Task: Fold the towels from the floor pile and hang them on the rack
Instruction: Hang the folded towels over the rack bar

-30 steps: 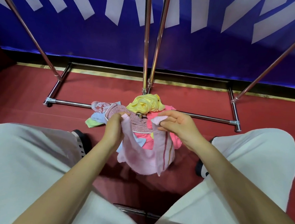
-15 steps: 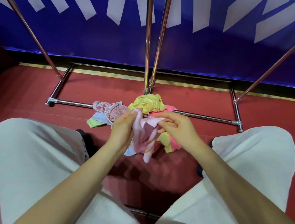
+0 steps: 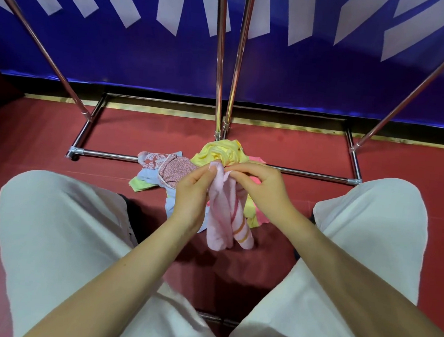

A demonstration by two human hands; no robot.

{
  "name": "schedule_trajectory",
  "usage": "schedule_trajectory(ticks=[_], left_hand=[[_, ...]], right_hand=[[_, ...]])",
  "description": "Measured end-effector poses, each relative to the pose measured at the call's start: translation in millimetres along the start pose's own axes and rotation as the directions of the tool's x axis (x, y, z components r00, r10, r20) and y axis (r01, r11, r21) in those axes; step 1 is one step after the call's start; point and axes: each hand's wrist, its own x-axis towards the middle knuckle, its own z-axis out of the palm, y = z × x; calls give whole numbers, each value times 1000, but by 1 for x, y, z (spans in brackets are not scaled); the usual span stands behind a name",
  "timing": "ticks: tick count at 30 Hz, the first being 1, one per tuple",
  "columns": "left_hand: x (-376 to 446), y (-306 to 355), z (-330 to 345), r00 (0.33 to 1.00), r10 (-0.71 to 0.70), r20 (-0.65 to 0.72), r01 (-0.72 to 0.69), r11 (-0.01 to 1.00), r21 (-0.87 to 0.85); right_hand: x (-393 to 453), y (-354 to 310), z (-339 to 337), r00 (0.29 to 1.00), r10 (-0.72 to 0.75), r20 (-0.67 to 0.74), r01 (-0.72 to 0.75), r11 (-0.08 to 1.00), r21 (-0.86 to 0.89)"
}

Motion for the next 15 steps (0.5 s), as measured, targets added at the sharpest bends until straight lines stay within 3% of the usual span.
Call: schedule_trajectory(ticks=[6,11,15], left_hand=[[-1,1,7,998,46,-44,-46,999,-9],[-7,2,15,991,91,-97,-92,996,-15],[-4,5,19,987,50,-152,-66,992,-104]], right_hand=[[5,-10,15,982,188,-23,-176,951,255],[10,-8,22,958,282,-44,-247,897,366],[8,-7,25,944,330,-12,-295,857,423]])
